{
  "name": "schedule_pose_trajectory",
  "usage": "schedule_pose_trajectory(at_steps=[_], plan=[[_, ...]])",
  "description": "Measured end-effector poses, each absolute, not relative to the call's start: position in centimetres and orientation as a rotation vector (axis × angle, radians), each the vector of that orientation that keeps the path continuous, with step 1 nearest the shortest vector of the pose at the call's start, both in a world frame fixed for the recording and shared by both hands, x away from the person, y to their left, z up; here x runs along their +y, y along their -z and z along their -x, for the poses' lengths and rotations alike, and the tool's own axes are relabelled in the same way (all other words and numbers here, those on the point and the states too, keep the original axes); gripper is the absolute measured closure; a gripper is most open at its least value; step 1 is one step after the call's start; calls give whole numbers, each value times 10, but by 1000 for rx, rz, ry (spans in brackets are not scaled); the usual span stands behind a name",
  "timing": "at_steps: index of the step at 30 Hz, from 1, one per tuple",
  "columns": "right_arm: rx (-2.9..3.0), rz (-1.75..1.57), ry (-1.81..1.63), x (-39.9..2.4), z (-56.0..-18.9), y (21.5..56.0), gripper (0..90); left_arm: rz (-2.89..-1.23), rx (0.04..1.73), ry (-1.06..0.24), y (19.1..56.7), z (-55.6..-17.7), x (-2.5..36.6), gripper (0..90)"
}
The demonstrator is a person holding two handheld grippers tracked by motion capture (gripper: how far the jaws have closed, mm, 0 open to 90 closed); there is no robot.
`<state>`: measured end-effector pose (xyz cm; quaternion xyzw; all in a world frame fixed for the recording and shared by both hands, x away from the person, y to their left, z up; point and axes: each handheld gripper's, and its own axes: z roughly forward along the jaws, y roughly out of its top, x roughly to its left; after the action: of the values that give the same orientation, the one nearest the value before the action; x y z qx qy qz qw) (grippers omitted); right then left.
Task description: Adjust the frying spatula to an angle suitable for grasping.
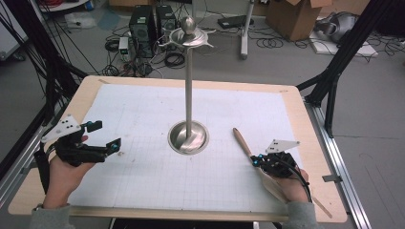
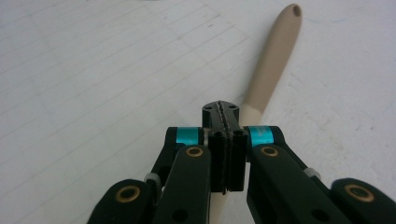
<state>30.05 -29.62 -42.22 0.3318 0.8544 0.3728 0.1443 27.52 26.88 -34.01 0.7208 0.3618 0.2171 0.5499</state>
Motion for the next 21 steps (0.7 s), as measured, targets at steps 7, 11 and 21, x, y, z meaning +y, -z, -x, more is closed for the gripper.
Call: schedule_pose_trajectory(at_steps=[7, 11, 21], plan=[[2429, -1051, -1074, -301, -316, 428, 900, -1706, 863, -514, 342, -276, 269, 33], [2427, -1092, -1065, -301, -324, 430, 900, -1706, 870, -515, 343, -276, 270, 33], [2416, -1100, -1045, -298, -330, 437, 900, -1702, 880, -519, 344, -274, 273, 33]])
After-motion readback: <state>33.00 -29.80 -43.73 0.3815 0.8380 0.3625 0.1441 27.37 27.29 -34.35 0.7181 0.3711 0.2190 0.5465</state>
